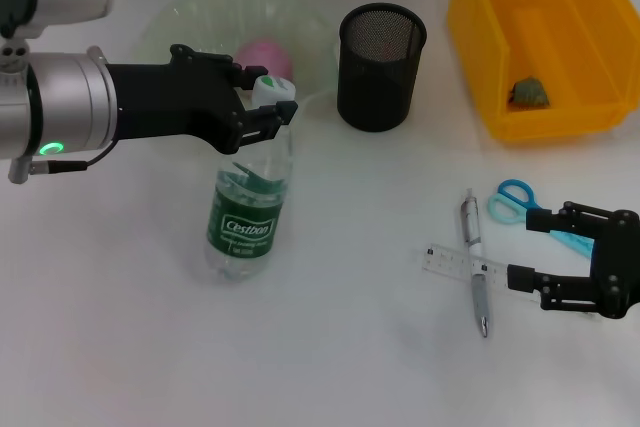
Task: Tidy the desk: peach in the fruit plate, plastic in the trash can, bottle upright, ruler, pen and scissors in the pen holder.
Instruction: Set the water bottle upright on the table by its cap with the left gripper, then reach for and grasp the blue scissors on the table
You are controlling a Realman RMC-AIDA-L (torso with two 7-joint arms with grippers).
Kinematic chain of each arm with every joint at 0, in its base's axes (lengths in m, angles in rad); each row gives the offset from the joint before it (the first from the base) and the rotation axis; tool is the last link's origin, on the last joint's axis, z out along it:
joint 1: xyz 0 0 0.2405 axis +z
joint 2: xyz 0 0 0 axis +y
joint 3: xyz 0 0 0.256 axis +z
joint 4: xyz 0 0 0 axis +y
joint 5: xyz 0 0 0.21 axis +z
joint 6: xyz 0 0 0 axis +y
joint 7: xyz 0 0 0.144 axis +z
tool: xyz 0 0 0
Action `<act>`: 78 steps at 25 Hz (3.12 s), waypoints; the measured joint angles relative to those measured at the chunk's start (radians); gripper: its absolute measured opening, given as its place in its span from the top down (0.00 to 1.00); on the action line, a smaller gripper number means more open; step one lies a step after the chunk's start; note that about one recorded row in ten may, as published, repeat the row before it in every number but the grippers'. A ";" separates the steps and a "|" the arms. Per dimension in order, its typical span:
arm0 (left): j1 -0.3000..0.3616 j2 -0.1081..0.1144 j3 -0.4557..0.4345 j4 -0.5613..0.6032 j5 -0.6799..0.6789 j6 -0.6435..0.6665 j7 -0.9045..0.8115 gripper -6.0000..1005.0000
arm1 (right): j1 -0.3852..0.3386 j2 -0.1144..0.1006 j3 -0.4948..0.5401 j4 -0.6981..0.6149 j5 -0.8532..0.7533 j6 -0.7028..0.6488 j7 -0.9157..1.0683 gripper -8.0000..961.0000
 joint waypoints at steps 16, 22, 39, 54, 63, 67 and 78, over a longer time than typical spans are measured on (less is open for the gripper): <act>0.031 0.000 -0.016 -0.017 -0.092 -0.032 0.117 0.55 | 0.001 0.000 0.000 0.000 0.000 0.000 0.001 0.12; 0.033 0.000 -0.029 -0.038 -0.125 -0.035 0.157 0.56 | 0.001 0.000 0.000 0.000 0.000 0.000 0.001 0.12; 0.050 0.002 -0.033 -0.063 -0.192 -0.048 0.228 0.56 | 0.001 0.000 0.000 -0.002 0.000 0.000 0.002 0.12; 0.050 0.002 -0.040 -0.075 -0.223 -0.060 0.231 0.54 | 0.004 0.000 -0.002 -0.001 0.000 -0.002 0.010 0.12; 0.051 0.004 -0.114 -0.077 -0.339 -0.008 0.293 0.40 | 0.004 0.000 -0.001 -0.005 0.000 -0.004 0.023 0.12; 0.068 0.004 -0.128 -0.069 -0.447 0.105 0.372 0.31 | -0.005 -0.001 0.010 -0.068 0.005 -0.031 0.102 0.12; 0.137 -0.002 0.055 -0.363 -0.629 0.293 0.862 0.19 | 0.049 -0.056 0.173 -0.607 -0.169 -0.203 0.728 0.12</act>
